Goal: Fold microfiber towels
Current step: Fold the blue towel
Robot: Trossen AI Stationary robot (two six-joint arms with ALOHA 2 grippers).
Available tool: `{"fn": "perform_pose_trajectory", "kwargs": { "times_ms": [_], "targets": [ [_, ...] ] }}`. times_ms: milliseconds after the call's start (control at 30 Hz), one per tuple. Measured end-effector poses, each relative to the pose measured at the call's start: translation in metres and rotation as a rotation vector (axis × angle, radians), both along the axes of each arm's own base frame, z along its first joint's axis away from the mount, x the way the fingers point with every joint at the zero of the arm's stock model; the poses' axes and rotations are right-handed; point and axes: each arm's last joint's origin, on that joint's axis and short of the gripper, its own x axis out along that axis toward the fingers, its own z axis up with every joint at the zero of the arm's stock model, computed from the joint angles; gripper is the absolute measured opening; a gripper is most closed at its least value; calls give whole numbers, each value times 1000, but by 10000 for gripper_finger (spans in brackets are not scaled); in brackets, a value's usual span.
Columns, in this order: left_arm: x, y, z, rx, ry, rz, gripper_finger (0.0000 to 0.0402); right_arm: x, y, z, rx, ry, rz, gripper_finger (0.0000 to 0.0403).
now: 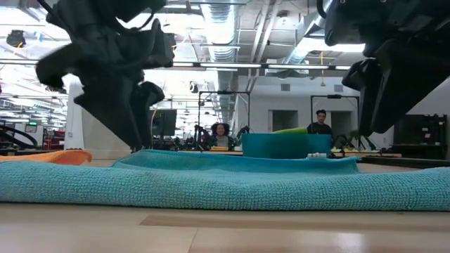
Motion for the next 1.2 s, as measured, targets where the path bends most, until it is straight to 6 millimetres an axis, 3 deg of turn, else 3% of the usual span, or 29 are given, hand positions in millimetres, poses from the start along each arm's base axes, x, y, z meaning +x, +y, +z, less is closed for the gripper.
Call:
{"fn": "perform_pose_trajectory", "kwargs": {
  "times_ms": [500,667,900,1200],
  "targets": [
    [5,21,-10,-31,52,-66,139,0,0,0,2,-2,-1,172],
    [5,24,-10,-40,59,-66,102,0,0,0,0,3,-1,171],
    [5,24,-10,-54,59,-84,12,0,0,0,-1,4,0,170],
    [8,22,-3,-121,66,-15,3,0,0,0,6,4,-17,170]
  ]
}}
